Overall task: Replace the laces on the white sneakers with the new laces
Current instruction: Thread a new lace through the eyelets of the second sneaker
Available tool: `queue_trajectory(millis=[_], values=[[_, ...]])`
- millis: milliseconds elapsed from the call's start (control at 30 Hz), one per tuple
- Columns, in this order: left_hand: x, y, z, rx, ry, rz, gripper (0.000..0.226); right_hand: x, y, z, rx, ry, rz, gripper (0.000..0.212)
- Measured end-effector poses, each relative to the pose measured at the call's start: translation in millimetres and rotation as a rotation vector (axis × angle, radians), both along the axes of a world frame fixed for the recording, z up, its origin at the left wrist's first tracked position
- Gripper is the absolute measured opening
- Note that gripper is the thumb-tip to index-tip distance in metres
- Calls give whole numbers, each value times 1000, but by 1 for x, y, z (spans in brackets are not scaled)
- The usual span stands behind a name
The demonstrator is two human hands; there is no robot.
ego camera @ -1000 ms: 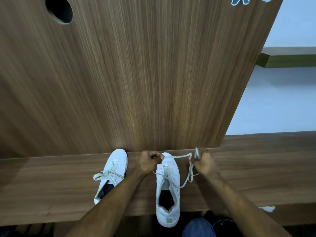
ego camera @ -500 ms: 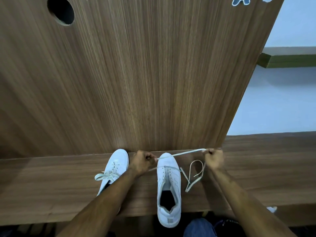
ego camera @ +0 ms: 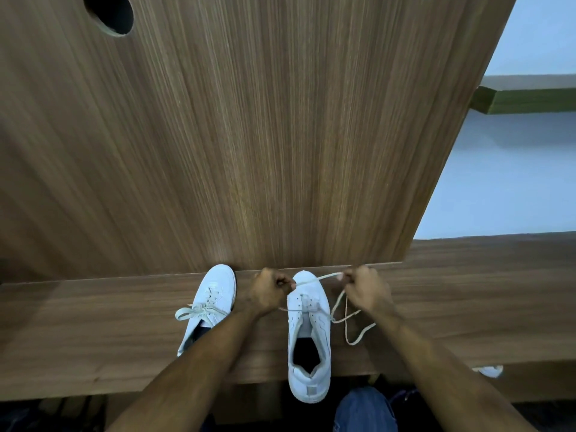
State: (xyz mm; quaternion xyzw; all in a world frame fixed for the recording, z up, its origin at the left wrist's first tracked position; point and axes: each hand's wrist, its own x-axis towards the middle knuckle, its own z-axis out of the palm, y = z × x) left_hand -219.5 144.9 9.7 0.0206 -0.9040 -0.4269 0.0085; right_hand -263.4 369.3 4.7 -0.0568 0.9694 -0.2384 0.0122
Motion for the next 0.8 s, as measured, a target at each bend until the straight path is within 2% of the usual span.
queue_trajectory(millis=[100,200,267,333,400,467,500,567,667,800], values=[[5,-30,-5,-84,-40,85,9,-10,41,1,-87,-36,-312,28],[7,-39,-7,-128,-63,116,8,-11,54,-1,-50,-21,-436,28],[5,-29,-6,-111,-50,79,9,-6,40,-1,30,-78,-259,38],[3,-9,-3,-60,-25,15,11,2,15,-4,11,-78,52,53],[1,10,-3,-19,-6,-49,10,10,-13,-8,-8,-25,338,44],[1,23,-3,-3,11,-86,10,16,-33,-11,87,47,446,31],[2,25,-2,-13,16,-91,11,16,-35,-11,128,92,444,34],[4,22,-3,-23,17,-73,11,14,-24,-12,160,95,368,35],[9,1,-13,-18,-10,-8,13,6,15,-13,140,0,140,27],[18,-12,-24,-30,-46,25,11,4,41,-16,264,-46,-54,25]])
